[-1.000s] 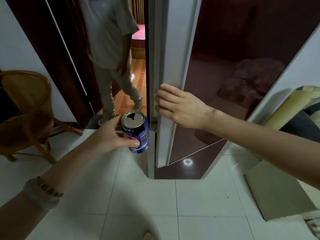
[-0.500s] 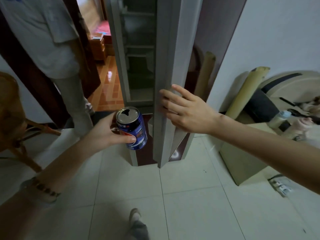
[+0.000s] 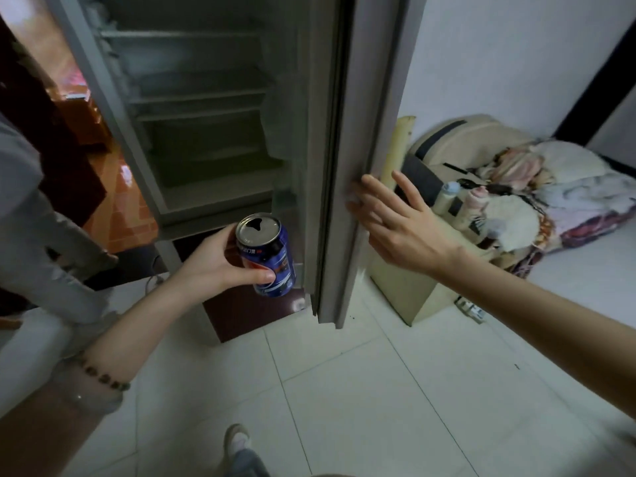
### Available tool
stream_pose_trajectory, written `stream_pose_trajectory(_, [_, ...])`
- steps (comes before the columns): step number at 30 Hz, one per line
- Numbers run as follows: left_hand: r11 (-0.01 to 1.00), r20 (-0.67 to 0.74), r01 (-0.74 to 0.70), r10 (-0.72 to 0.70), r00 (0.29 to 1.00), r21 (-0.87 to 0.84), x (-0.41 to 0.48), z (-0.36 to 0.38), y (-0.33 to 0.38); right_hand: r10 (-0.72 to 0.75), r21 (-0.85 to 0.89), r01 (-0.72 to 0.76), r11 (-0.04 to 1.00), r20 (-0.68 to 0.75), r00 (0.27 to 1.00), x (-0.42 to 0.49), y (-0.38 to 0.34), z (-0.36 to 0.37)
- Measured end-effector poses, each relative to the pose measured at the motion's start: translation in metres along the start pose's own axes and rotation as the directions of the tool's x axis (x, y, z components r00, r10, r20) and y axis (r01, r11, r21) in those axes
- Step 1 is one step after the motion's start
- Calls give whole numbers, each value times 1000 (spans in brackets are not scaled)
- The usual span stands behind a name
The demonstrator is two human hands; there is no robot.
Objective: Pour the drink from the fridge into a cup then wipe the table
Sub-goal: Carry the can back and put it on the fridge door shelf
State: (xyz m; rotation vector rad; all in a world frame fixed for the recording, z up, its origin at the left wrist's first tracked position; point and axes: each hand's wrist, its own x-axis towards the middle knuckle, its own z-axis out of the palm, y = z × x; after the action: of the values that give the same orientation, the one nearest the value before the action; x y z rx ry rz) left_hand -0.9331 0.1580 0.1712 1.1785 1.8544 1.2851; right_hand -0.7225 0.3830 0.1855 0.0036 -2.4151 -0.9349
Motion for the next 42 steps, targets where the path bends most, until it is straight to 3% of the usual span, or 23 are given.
stream_pose_trajectory(7, [992, 129, -102, 111, 985, -70, 31, 38, 25, 292, -86, -282, 956, 148, 945, -55, 25, 3])
stream_pose_trajectory(12, [984, 197, -146, 164, 967, -107, 65, 59, 37, 493, -7, -511, 860, 274, 826, -79, 44, 12])
stream_pose_trajectory(14, [980, 243, -162, 185, 952, -112, 81, 67, 40, 599, 156, -668, 728, 330, 730, -83, 51, 14])
stream_pose_trajectory(16, [979, 284, -169, 196, 939, -116, 99, 72, 44, 698, 350, -807, 475, 409, 588, -83, 58, 16])
stream_pose_trajectory(18, [977, 333, -172, 204, 921, -123, 119, 76, 47, 765, 424, -866, 266, 454, 457, -80, 66, 21])
stream_pose_trajectory(24, [967, 419, -235, 254, 872, -99, 186, 81, 65, 822, 516, -826, -227, 556, 121, -68, 92, 39])
stream_pose_trajectory(29, [951, 478, -290, 305, 824, -107, 237, 81, 76, 821, 517, -752, -409, 568, -55, -57, 114, 58])
stream_pose_trajectory(35, [934, 557, -332, 348, 754, -135, 283, 80, 86, 797, 510, -681, -526, 576, -184, -66, 143, 90])
stream_pose_trajectory(42, [930, 600, -325, 362, 714, -175, 321, 87, 94, 753, 468, -681, -564, 629, -191, -84, 176, 126])
